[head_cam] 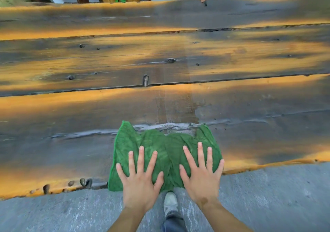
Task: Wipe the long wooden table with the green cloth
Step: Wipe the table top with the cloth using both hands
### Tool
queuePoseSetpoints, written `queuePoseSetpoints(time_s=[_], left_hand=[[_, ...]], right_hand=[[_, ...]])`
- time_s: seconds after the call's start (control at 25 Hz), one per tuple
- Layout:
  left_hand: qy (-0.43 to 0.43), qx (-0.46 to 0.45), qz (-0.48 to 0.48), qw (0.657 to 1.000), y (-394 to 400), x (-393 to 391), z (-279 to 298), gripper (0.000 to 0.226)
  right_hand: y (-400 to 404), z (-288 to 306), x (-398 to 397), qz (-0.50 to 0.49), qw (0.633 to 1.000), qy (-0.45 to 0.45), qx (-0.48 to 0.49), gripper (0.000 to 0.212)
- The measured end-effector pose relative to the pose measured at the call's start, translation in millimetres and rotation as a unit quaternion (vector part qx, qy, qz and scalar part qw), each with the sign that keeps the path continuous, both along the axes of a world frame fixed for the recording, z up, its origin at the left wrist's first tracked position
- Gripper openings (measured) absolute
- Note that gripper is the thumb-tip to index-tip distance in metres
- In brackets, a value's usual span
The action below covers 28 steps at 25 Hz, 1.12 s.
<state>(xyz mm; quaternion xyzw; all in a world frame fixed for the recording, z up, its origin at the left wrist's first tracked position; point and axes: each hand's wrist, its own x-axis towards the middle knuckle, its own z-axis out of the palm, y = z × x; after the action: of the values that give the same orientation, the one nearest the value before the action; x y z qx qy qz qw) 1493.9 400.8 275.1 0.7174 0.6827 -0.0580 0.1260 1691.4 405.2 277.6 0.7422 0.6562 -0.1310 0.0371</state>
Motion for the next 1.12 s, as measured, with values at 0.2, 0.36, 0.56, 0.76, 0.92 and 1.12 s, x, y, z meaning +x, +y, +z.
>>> queuePoseSetpoints(time_s=[0.2,0.36,0.56,0.76,0.92,1.12], left_hand=[[0.013,-0.030,-0.021,0.999,19.6,2.4,0.3,0.066],[0.020,-0.028,-0.035,0.999,65.1,11.5,-5.6,0.068],[0.025,-0.005,-0.036,0.999,138.4,33.9,-12.1,0.068],[0.022,-0.011,-0.007,1.000,240.6,58.6,-11.2,0.067],[0.021,-0.022,0.028,0.999,345.3,84.2,-8.6,0.066],[0.027,-0.020,0.061,0.998,464.6,105.2,-9.3,0.066]], right_hand=[[6.7,-1.4,39.1,-0.077,0.996,-0.002,-0.035,0.061],[47.4,-0.4,48.7,-0.094,0.995,-0.008,-0.028,0.061],[126.7,-3.3,77.1,-0.080,0.996,-0.017,-0.022,0.065],[247.1,-7.9,108.3,-0.052,0.998,-0.027,-0.014,0.066],[365.4,-10.4,131.3,-0.034,0.999,-0.015,-0.003,0.068],[485.9,-12.3,149.3,-0.015,1.000,-0.001,0.000,0.068]])
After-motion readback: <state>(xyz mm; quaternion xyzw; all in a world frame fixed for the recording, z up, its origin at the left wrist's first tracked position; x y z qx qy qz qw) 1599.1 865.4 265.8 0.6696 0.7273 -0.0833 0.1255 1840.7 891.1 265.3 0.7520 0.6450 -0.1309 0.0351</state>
